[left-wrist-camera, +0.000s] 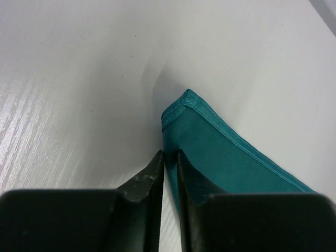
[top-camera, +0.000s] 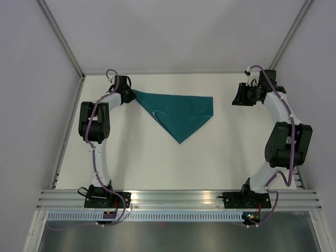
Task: Fold the napkin, place the utensils inside, and roll it up
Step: Fold the napkin
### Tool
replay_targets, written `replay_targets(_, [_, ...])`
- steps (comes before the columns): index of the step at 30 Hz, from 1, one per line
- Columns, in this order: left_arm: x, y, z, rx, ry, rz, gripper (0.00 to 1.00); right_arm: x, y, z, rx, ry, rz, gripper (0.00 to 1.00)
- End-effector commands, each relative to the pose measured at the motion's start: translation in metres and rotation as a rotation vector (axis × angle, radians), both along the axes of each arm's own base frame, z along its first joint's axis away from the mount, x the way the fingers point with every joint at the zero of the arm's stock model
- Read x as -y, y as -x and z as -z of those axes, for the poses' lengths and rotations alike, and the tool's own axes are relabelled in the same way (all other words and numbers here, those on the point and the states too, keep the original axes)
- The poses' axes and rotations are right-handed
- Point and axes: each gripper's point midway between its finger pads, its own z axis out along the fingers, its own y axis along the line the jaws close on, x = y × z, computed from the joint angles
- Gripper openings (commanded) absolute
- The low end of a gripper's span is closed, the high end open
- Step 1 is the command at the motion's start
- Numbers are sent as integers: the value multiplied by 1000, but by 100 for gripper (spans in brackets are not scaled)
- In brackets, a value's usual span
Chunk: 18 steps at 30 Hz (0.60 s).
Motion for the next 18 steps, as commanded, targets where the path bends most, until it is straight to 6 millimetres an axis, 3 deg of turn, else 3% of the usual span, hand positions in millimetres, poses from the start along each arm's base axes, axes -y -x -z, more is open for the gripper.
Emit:
replay_targets(1, [-2,-4,2,-15,-1,-29,17,-4,-8,-16,49,-7,-18,40])
replay_targets(7, [-2,-5,-11,19,-15,-15,2,-4,-7,-16,49,-4,-21,40])
replay_targets(11, [0,-3,-24,65,-10,-3,2,-4,-6,-16,51,-1,-19,40])
replay_targets(18, [-6,19,-45,154,-13,-14,2,-5,-4,-15,46,-2,-26,41])
